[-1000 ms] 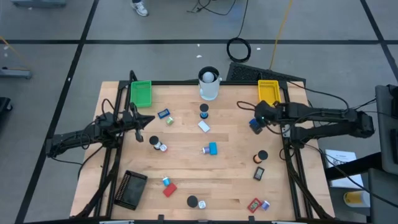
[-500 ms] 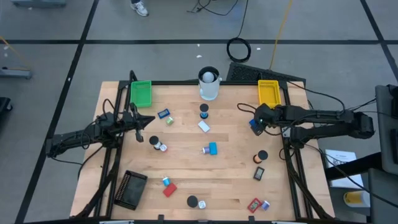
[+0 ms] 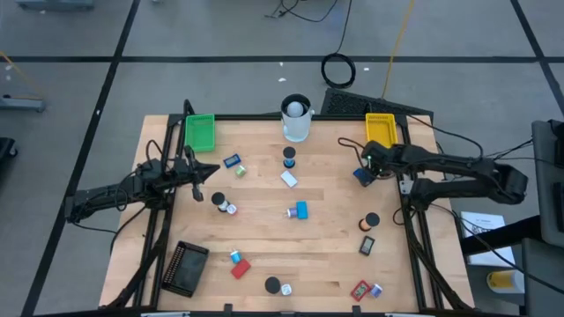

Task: Pick & Place Office items
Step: Put the right green charger adapter into the black bin

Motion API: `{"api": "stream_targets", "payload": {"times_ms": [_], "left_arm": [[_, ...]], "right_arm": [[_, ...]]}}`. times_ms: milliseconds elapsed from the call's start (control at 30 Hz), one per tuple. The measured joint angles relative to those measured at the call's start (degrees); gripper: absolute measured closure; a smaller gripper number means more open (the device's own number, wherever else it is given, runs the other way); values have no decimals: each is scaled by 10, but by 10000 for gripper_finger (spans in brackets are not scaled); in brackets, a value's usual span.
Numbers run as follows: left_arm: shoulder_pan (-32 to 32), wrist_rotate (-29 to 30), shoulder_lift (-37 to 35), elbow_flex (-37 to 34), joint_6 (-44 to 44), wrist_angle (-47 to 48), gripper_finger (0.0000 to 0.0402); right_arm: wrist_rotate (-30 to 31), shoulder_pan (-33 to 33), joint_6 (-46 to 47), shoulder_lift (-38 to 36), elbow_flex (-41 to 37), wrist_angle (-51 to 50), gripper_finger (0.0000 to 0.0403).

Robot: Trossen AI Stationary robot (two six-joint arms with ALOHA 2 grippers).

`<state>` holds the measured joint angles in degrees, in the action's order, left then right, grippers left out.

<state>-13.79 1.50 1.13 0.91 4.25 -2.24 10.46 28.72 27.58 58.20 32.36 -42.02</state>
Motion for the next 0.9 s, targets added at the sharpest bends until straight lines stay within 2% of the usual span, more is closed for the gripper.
{"api": "stream_targets", "payload": {"times_ms": [200, 900], "left_arm": [[0, 0, 0, 0, -3, 4, 392], [0, -2, 0, 0, -3, 6, 392]], "right_arm": [[13, 9, -23, 28, 0, 6, 180], [12, 9, -45, 80, 0, 24, 263]]}}
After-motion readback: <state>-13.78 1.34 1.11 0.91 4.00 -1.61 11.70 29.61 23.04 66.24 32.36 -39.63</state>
